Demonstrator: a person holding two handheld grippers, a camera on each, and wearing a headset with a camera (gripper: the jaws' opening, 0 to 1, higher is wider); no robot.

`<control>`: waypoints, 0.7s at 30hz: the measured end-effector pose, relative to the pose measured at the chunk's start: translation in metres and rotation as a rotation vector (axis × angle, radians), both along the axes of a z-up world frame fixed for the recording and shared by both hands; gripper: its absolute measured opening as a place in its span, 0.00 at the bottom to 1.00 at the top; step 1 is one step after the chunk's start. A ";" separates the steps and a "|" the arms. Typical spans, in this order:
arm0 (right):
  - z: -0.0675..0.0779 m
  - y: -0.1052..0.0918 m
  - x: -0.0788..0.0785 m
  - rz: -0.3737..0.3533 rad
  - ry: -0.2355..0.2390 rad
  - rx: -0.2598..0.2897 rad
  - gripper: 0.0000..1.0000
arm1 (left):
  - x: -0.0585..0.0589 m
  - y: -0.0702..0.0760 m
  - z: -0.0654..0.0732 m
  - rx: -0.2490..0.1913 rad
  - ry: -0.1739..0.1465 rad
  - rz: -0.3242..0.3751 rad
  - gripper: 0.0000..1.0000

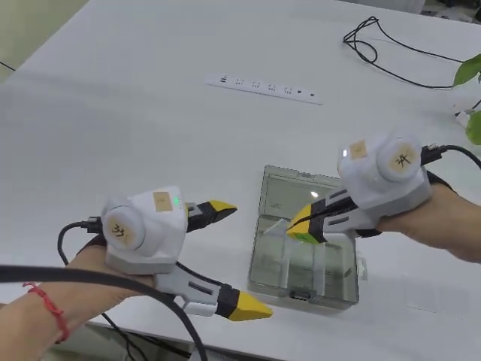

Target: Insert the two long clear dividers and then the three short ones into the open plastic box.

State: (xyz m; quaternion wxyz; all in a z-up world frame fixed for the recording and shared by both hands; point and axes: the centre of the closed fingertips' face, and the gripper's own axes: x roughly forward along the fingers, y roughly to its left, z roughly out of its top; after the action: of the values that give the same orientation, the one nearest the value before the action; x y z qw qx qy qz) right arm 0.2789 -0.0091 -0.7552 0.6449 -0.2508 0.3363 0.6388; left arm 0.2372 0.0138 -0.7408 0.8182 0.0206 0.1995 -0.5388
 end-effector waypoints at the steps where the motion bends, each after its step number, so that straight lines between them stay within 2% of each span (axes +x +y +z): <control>1: -0.001 -0.001 0.000 -0.002 -0.001 -0.002 0.03 | 0.000 0.000 0.000 -0.001 0.000 0.000 1.00; 10: -0.007 -0.002 0.000 -0.003 -0.007 -0.007 0.02 | 0.001 -0.001 0.000 -0.005 0.004 0.003 1.00; 14: -0.010 0.005 -0.004 0.022 -0.030 -0.010 0.02 | 0.001 -0.002 -0.001 -0.006 0.008 0.003 1.00; 21: -0.022 0.014 -0.006 0.063 -0.039 -0.040 0.02 | 0.001 -0.003 -0.001 -0.011 0.012 0.001 1.00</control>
State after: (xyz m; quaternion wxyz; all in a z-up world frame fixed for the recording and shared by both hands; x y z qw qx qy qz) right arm 0.2724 0.0047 -0.7768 0.6258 -0.2863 0.3284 0.6470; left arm 0.2378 0.0109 -0.7422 0.8174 0.0127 0.2016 -0.5394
